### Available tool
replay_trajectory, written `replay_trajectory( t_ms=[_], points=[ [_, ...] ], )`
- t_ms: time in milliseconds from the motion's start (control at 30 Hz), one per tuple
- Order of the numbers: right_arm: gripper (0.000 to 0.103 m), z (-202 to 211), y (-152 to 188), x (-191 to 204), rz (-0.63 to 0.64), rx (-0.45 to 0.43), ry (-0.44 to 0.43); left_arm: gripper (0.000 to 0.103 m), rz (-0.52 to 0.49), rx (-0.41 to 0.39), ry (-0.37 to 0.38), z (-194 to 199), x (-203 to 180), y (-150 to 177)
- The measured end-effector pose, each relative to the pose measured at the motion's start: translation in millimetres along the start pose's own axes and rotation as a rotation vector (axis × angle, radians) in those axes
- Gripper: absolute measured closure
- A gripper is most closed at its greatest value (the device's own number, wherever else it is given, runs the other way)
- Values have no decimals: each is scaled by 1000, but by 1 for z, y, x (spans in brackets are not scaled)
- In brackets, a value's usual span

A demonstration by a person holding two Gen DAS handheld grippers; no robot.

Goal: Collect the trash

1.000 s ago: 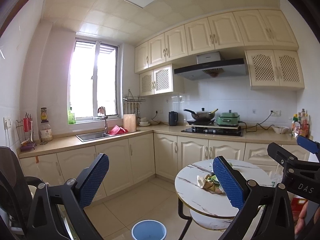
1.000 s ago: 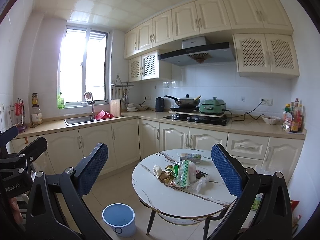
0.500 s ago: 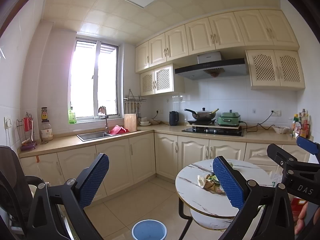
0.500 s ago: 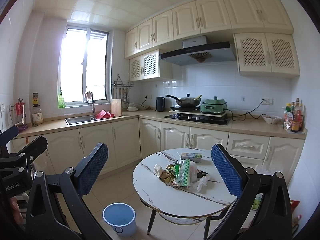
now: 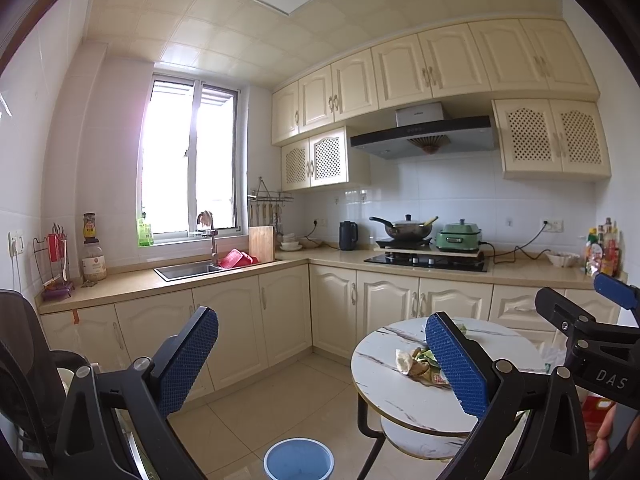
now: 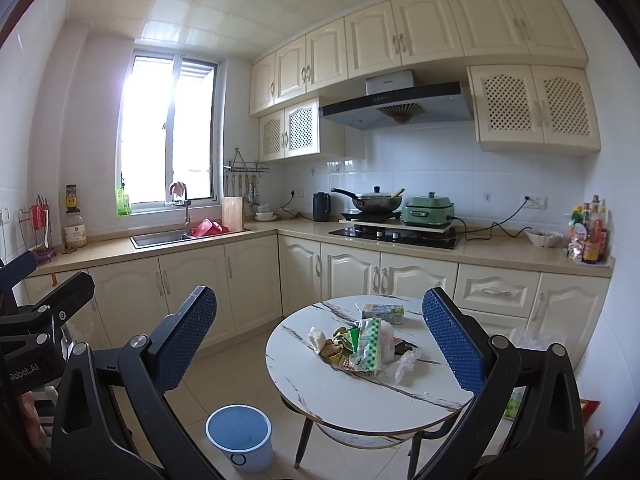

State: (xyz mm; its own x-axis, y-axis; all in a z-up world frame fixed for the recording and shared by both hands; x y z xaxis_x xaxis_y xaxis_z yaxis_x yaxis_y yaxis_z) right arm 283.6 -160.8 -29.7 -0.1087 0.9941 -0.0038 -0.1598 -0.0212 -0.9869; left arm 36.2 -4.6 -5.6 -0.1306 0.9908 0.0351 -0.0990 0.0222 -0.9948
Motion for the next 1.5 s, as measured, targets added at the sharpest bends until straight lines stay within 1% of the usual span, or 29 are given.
replay_trajectory(
  t_ms=[533,667,767,867,1000,1133,1200,1333,1367,1400,1467,1500],
  points=[
    [0,-4,3,-2,-11,3,3,1,-4,12,-3,-9,-3,3],
    [0,-6,5,-6,-14,4,2,1,1,25,-7,-22,-5,8],
    [0,-14,8,-16,-15,13,18,1,10,41,-12,-40,-8,15],
    [0,-26,15,-35,-32,33,56,1,8,81,-20,-67,-14,26],
    [0,-53,38,-76,-73,101,133,1,-5,174,-14,-115,-31,47],
    [0,-83,73,-119,-125,188,174,1,-19,283,37,-165,-60,69],
    [0,-101,91,-140,-153,230,186,1,-37,333,63,-192,-81,81],
    [0,-138,127,-175,-199,310,198,1,-81,396,104,-241,-116,90],
    [0,-145,135,-181,-204,326,200,1,-98,421,118,-259,-130,96],
    [0,-154,144,-187,-209,345,202,1,-104,436,125,-275,-131,96],
    [0,-174,161,-197,-216,390,208,1,-130,470,137,-309,-151,104],
    [0,-182,168,-202,-221,408,210,1,-136,484,140,-323,-150,104]
  ],
)
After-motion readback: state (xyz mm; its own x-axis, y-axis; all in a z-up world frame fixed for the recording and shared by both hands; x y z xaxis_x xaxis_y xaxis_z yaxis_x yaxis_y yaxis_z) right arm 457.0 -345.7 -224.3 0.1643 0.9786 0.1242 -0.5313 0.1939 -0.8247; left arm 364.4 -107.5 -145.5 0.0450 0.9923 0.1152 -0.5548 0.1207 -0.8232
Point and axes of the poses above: each gripper's, at about its wrist camera, not at the fingertips, and z roughly against the way its jaws point, x to its left, y to its underside, the point moved 5 cm from there along -z, roughly the way its jaws point, and after that the axes turned 9 degrees about -y, right-handed, at the moved point
